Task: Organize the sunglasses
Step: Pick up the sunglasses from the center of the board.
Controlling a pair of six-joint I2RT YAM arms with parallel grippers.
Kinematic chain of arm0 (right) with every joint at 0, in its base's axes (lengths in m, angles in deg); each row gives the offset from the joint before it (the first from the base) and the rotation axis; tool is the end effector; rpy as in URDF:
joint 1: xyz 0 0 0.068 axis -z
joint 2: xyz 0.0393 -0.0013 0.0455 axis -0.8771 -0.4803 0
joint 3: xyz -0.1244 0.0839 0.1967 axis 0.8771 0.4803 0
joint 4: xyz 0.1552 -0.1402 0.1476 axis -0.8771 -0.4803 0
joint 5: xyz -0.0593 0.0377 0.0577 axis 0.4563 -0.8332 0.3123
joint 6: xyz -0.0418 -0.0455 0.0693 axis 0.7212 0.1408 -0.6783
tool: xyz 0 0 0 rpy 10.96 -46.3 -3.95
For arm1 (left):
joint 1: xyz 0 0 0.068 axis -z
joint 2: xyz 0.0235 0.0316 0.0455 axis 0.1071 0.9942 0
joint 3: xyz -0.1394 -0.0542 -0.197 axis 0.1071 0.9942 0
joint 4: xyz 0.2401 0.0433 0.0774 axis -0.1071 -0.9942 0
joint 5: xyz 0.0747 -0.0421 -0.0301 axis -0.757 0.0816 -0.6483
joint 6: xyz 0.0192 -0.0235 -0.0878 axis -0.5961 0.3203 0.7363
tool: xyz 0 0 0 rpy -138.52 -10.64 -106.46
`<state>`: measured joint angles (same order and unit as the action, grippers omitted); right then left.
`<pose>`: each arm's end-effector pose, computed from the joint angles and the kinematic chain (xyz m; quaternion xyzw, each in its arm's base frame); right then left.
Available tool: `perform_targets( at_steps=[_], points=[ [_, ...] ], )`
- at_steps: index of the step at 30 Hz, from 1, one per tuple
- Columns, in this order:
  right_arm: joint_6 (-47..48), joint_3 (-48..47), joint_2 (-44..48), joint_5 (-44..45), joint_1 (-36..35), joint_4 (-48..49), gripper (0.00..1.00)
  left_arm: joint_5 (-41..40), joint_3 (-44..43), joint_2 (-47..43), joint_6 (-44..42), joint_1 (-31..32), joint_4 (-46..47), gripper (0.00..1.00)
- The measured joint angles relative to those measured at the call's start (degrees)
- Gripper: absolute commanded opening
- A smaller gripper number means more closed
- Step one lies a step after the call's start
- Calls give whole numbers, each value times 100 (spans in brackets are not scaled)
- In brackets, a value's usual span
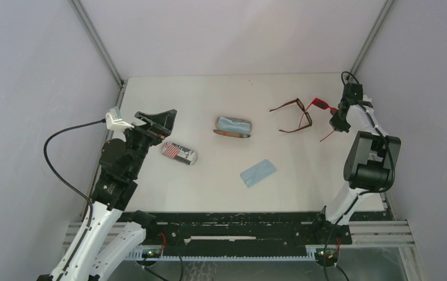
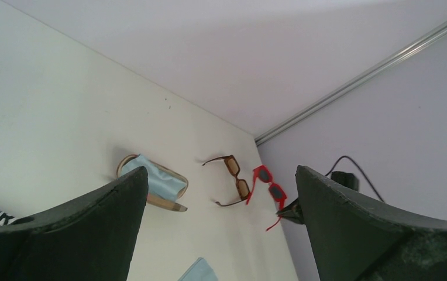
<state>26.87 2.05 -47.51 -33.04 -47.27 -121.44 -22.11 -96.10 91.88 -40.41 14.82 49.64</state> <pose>0.3711 -0.1098 0.1514 0.3661 0.8955 -0.0680 0.2438 0.2015 -0.0657 0.3588 -0.2088 0.6477 -0.3824 0.6251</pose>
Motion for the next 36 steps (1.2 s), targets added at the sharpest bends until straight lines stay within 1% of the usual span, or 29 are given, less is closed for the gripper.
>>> perform_targets(
  at_steps=[4,7,9,11,13,20,23,25,28,31,33,36],
  points=[
    [-22,50,372,-59,59,114,0,-15,0,28,-162,0,-258,100],
    [-57,245,841,-245,46,256,0,-22,0,144,-240,0,-560,100],
    [-63,382,1167,-332,-24,284,0,7,0,282,-291,0,-815,100],
    [-68,560,1565,-409,-247,297,0,33,9,369,-310,0,-990,100],
    [-66,782,1932,-435,-612,334,0,87,105,442,-356,0,-1117,100],
    [-109,1862,3307,-415,-2369,223,0,350,247,627,-562,0,-1696,100],
    [-271,2358,3781,-323,-2966,116,0,343,245,822,-595,0,-1991,100],
    [-422,2673,3987,-168,-3416,76,0,251,219,1023,-588,0,-2354,100],
    [-671,3073,4120,-57,-4092,22,0,-15,197,1294,-577,-2,-2994,100],
    [-990,3416,4116,94,-4721,11,0,-302,197,1329,-535,-2,-3560,100],
    [-1180,3560,4070,199,-5025,13,0,-393,197,1217,-525,-7,-3740,100],
    [-1414,3600,3851,396,-5353,66,0,-402,197,981,-522,-11,-3757,100]
  ],
)
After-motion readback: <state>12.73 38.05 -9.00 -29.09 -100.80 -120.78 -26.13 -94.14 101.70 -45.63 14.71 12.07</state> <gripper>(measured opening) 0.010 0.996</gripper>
